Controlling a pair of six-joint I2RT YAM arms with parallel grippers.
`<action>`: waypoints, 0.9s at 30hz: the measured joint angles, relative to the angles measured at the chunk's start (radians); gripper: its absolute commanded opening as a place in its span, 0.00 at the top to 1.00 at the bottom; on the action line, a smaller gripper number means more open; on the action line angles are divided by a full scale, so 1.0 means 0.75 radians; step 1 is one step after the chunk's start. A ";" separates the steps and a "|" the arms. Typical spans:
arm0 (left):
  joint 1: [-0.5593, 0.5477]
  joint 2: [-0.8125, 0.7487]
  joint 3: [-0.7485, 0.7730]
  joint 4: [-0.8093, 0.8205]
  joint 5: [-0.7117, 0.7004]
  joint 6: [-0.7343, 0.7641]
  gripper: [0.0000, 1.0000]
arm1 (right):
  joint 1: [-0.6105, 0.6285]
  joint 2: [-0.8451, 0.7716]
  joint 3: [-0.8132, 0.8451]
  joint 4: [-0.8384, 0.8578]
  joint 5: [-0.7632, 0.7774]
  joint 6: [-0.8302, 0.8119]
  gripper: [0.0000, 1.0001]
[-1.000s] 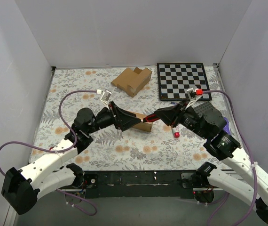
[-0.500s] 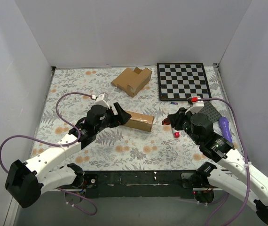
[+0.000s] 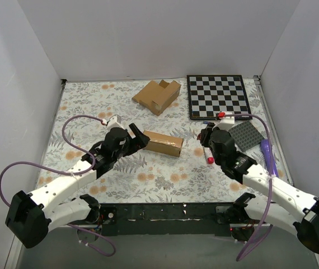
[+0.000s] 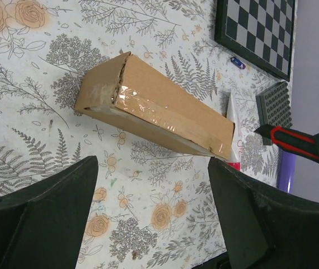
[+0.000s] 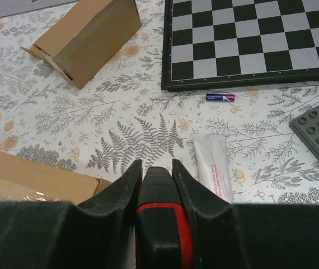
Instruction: Unpack the express box
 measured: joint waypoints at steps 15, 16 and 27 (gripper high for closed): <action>0.000 0.272 0.359 -0.174 -0.035 0.077 0.17 | -0.063 0.120 0.073 0.054 -0.129 -0.025 0.99; 0.000 0.293 0.390 -0.178 -0.036 0.117 0.17 | -0.063 0.098 0.073 0.042 -0.145 -0.017 0.99; 0.006 0.709 0.617 -0.210 -0.105 0.483 0.21 | -0.063 -0.027 0.042 -0.102 -0.352 0.122 0.99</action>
